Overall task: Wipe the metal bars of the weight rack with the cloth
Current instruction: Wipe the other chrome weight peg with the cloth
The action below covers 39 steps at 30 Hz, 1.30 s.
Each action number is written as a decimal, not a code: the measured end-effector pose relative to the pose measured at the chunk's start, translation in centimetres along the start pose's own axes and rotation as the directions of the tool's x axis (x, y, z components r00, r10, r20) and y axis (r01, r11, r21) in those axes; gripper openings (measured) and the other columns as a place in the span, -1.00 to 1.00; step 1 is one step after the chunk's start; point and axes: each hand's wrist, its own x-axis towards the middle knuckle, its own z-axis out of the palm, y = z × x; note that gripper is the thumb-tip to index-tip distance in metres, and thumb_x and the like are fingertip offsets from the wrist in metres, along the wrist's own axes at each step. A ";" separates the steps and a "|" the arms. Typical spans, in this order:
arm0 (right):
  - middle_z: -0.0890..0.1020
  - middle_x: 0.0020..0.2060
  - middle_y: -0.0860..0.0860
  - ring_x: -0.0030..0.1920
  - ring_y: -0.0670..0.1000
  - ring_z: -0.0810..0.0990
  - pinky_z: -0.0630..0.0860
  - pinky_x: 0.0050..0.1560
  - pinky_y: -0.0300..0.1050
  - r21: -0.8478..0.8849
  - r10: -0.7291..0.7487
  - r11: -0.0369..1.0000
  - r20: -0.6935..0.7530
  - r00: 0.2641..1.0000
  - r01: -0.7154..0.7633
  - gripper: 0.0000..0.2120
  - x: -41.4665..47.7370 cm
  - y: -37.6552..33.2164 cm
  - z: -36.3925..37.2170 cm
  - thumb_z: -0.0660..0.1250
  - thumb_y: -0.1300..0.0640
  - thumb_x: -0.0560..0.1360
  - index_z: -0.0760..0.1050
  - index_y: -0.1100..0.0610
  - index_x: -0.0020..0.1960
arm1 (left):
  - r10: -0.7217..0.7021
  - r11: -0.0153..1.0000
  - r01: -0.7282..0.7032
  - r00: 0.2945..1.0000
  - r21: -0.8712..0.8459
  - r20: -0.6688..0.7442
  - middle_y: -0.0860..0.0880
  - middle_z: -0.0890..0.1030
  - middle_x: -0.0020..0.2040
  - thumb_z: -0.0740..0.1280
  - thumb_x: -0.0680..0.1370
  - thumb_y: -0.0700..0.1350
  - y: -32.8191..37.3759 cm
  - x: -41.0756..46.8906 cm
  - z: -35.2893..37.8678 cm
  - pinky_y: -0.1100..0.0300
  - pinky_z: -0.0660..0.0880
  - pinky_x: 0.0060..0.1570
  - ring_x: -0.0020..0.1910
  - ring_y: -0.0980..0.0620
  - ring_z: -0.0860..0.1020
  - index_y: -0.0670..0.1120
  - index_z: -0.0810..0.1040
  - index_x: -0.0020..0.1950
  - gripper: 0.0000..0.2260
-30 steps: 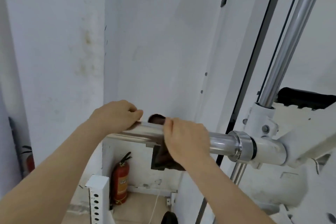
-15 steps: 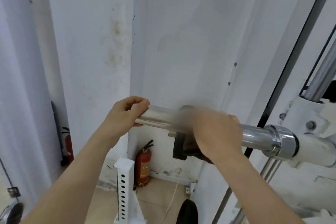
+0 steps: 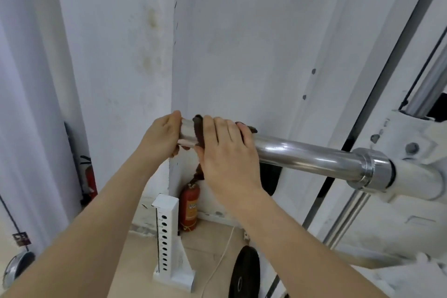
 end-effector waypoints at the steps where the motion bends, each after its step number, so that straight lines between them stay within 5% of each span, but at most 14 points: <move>1: 0.51 0.20 0.11 0.22 0.14 0.46 0.27 0.37 0.09 -0.046 0.023 0.999 -0.003 1.000 -0.023 -0.53 -1.1 1.5 -0.3 0.19 0.01 0.57 0.32 0.21 0.41 | -0.048 0.998 0.048 0.999 0.036 0.009 -0.15 0.59 -0.37 0.01 0.61 0.00 0.2 0.1 -0.1 0.17 0.33 -0.40 -0.47 -0.02 0.37 -0.17 0.40 -0.19 -0.67; 3: 0.54 0.16 0.12 0.18 0.14 0.50 0.29 0.36 0.08 -0.161 0.107 0.981 -0.017 0.994 -0.108 -0.51 -3.1 5.4 -1.5 0.35 0.06 0.49 0.37 0.21 0.36 | -0.076 0.975 0.084 0.996 0.205 -0.046 -0.15 0.61 -0.37 -0.01 0.61 0.01 1.0 -0.1 -0.2 0.13 0.36 -0.35 -0.39 -0.09 0.45 -0.22 0.46 -0.19 -0.60; 6: 0.61 -0.04 0.07 -0.02 0.12 0.58 0.42 0.17 0.04 -0.280 0.256 0.933 0.074 0.964 -0.227 -0.57 -4.8 10.8 -4.0 0.48 0.02 0.38 0.47 0.16 0.16 | 0.373 0.736 -0.145 0.902 0.662 -0.218 -0.09 0.56 -0.19 0.08 0.60 -0.05 1.3 -0.9 0.4 0.04 0.39 -0.18 -0.13 -0.19 0.51 -0.16 0.55 -0.10 -0.69; 8: 0.61 -0.09 0.06 -0.07 0.13 0.58 0.41 0.12 0.04 -0.293 0.331 0.914 0.145 0.932 -0.279 -0.63 -4.4 11.5 -5.0 0.46 -0.01 0.38 0.45 0.13 0.08 | 0.653 0.494 -0.380 0.756 0.782 -0.044 -0.08 0.60 -0.10 0.14 0.57 -0.04 1.6 -2.2 2.4 -0.04 0.42 0.00 -0.11 -0.17 0.54 -0.09 0.60 -0.07 -0.73; 10: 0.60 -0.07 0.07 -0.02 0.15 0.56 0.37 0.15 0.06 -0.254 0.337 0.919 0.116 0.934 -0.300 -0.73 -3.4 9.5 -4.7 0.34 0.14 0.42 0.43 0.14 0.09 | 0.703 0.344 -0.522 0.695 0.781 0.155 -0.04 0.64 -0.07 0.12 0.58 0.00 1.4 -3.1 5.3 -0.07 0.37 0.20 -0.08 -0.12 0.58 -0.05 0.62 0.01 -0.71; 14: 0.55 0.10 0.09 0.22 0.15 0.48 0.29 0.36 0.10 -0.098 0.182 0.980 0.057 0.982 -0.176 -0.55 -3.3 6.0 -2.7 0.29 0.18 0.40 0.41 0.20 0.28 | 0.642 0.476 -0.626 0.727 0.618 0.242 0.01 0.54 0.26 -0.10 0.54 -0.02 2.6 -4.1 9.5 -0.07 0.22 0.39 0.24 -0.01 0.49 0.01 0.44 0.37 -0.50; 18: 0.49 0.29 0.11 0.37 0.12 0.39 0.24 0.44 0.07 -0.135 0.231 0.967 0.116 0.966 -0.215 -0.43 -6.4 10.6 -5.7 0.32 0.26 0.39 0.34 0.22 0.39 | 0.617 0.430 -0.729 0.668 0.533 0.416 0.10 0.48 0.34 0.01 0.55 -0.06 4.2 -4.9 11.8 -0.03 0.21 0.40 0.29 0.06 0.43 0.10 0.34 0.45 -0.54; 22: 0.62 0.07 0.06 0.08 0.10 0.56 0.53 0.06 0.00 0.101 0.508 0.844 0.166 0.845 -0.527 -0.52 -7.9 13.1 -10.8 0.14 0.35 0.44 0.47 0.05 0.30 | 0.577 0.384 -0.732 0.666 0.563 0.473 0.18 0.56 0.08 0.07 0.59 0.09 5.1 -4.8 13.6 0.04 0.24 0.19 0.10 0.08 0.49 0.25 0.27 0.41 -0.62; 25: 0.64 -0.01 -0.01 -0.01 0.03 0.56 0.52 0.07 -0.06 0.471 0.762 0.587 -0.045 0.646 -0.658 -0.52 -6.9 14.2 -13.2 0.11 0.40 0.44 0.57 0.03 0.20 | 0.575 0.343 -0.721 0.668 0.602 0.472 0.11 0.56 -0.06 -0.05 0.62 0.22 5.2 -4.7 14.0 0.04 0.28 0.08 -0.02 0.03 0.51 0.26 0.22 0.42 -0.62; 28: 0.62 0.11 0.04 0.16 0.07 0.54 0.37 0.15 -0.20 0.430 0.727 0.687 -0.389 0.567 -0.586 -0.50 -5.8 15.6 -12.6 0.13 0.46 0.39 0.54 0.16 0.23 | 0.622 0.261 -0.693 0.653 0.672 0.433 0.05 0.59 -0.15 -0.10 0.62 0.25 5.0 -4.2 14.4 0.03 0.37 -0.06 -0.12 -0.04 0.57 0.13 0.31 0.39 -0.56; 30: 0.60 0.11 0.13 0.23 0.18 0.50 0.43 0.20 -0.01 0.313 0.638 0.770 -0.400 0.658 -0.556 -0.54 -5.8 16.4 -10.5 0.15 0.50 0.32 0.53 0.25 0.15 | 0.653 0.222 -0.679 0.636 0.699 0.410 0.04 0.60 -0.21 -0.09 0.62 0.24 4.6 -3.9 14.7 0.06 0.37 -0.16 -0.20 -0.05 0.58 0.09 0.44 0.26 -0.56; 33: 0.53 0.18 0.18 0.32 0.25 0.41 0.41 0.27 0.21 0.086 0.549 0.836 -0.133 0.825 -0.542 -0.60 -8.2 15.8 -6.8 0.20 0.45 0.32 0.50 0.28 0.13 | 0.699 0.174 -0.677 0.596 0.715 0.394 0.02 0.54 -0.31 -0.11 0.60 0.21 4.5 -3.9 14.9 0.11 0.30 -0.25 -0.31 -0.08 0.53 0.03 0.51 -0.03 -0.54; 36: 0.25 0.51 0.16 0.54 0.14 0.11 0.13 0.50 0.15 0.010 0.490 0.871 -0.055 0.870 -0.490 -0.36 -11.9 13.5 -4.5 0.18 0.40 0.39 0.26 0.28 0.48 | 0.681 0.193 -0.651 0.627 0.734 0.378 0.04 0.53 -0.28 -0.18 0.53 0.18 4.7 -4.2 15.0 0.11 0.23 -0.22 -0.26 -0.07 0.52 0.04 0.52 -0.01 -0.49; 39: 0.13 0.55 0.05 0.56 -0.03 -0.09 0.03 0.52 -0.03 0.163 0.517 0.845 -0.005 0.856 -0.510 -0.41 -14.2 11.1 -5.0 0.14 0.39 0.50 0.22 0.20 0.52 | 0.650 0.209 -0.658 0.646 0.724 0.399 0.05 0.58 -0.15 -0.24 0.50 0.18 4.9 -4.5 14.7 0.06 0.28 -0.14 -0.13 -0.06 0.56 0.10 0.52 0.13 -0.43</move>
